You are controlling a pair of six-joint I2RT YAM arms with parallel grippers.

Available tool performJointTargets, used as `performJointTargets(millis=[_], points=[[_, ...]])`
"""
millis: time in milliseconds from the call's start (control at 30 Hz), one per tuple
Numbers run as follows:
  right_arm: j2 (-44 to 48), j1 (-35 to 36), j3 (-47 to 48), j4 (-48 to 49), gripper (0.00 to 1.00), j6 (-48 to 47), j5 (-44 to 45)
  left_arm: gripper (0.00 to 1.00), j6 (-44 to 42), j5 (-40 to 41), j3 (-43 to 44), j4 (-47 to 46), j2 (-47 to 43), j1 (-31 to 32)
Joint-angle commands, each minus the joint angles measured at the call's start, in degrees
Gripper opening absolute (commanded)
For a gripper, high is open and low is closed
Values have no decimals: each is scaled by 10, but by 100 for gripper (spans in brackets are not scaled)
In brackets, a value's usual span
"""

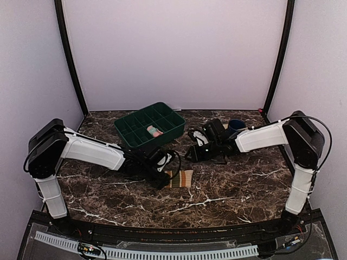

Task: Roll the socks
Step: Move the sock to the center of the board.

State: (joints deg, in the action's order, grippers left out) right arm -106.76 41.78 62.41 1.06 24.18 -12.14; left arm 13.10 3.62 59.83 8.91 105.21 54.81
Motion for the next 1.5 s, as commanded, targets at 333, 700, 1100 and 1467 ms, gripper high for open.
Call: performJointTargets(millis=[333, 700, 1100, 1467], points=[[45, 26, -74, -83, 33, 4, 15, 61, -136, 31, 77, 75, 79, 32], [127, 68, -157, -74, 32, 86, 35, 73, -103, 76, 100, 74, 38, 30], [142, 145, -160, -67, 32, 145, 41, 74, -41, 29, 57, 35, -40, 7], [91, 200, -100, -60, 33, 163, 17, 73, 50, 61, 5, 59, -96, -1]])
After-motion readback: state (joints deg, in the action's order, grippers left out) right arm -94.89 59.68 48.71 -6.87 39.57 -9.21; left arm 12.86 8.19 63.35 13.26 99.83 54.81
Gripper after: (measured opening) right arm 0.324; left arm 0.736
